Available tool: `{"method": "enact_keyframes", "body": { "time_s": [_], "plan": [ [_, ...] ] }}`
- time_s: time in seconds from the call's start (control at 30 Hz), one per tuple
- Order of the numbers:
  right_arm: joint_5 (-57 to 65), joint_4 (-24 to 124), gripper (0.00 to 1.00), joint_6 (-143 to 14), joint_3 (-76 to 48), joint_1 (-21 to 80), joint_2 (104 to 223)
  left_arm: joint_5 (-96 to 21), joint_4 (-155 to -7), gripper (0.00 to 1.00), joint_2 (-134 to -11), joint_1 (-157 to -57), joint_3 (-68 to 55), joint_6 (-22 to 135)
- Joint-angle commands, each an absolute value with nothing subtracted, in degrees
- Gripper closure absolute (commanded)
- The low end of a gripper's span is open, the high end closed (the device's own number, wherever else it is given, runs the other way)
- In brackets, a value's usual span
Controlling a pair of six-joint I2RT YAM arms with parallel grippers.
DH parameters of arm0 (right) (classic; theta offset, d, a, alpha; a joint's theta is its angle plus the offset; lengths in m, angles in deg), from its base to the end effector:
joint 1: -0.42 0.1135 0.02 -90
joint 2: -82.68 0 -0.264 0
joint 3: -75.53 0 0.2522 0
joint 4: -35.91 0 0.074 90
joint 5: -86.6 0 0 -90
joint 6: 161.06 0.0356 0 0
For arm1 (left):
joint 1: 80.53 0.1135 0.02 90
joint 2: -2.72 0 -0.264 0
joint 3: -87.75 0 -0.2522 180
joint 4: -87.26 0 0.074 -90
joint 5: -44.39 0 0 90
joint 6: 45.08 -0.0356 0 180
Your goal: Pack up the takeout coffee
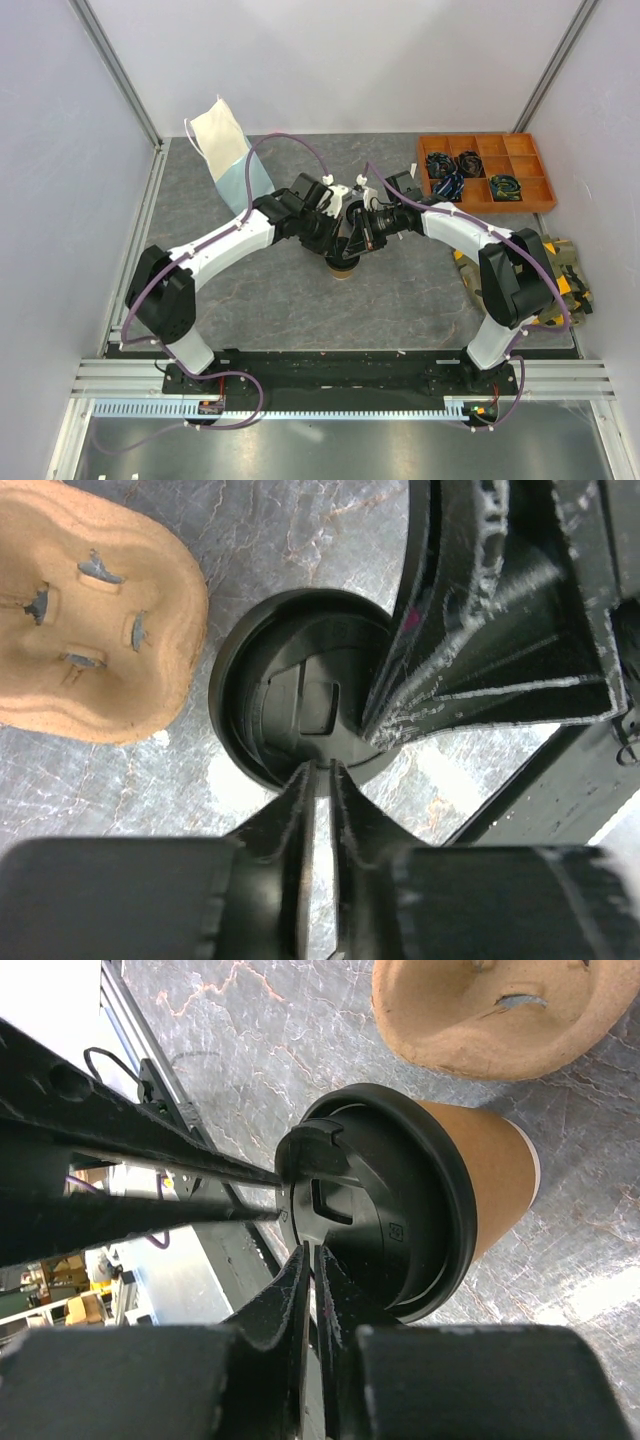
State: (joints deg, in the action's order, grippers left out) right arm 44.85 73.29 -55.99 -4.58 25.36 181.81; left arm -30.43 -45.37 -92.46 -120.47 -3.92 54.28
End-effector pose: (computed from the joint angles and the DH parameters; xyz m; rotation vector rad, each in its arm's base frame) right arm 0.3101 0.1735 0.2106 -0.5655 2.5226 1.3427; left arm 0.2682 -0.2367 0.2584 0.7944 2.4813 -0.6657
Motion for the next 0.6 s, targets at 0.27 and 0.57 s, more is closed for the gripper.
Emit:
{"method": "enact_keyframes", "body": {
  "time_s": [0.27,0.57],
  "plan": [
    [44.4,75.7,0.63,-58.3,-13.2,25.2,178.0,-23.6,-45.1,0.53,-84.5,-117.2,3.8,53.0],
    [30.3,82.7,0.19,-66.1,-18.3,27.6,176.3,-14.4,-45.4,0.39,-77.9,-110.6,0.4,52.0]
  ]
}}
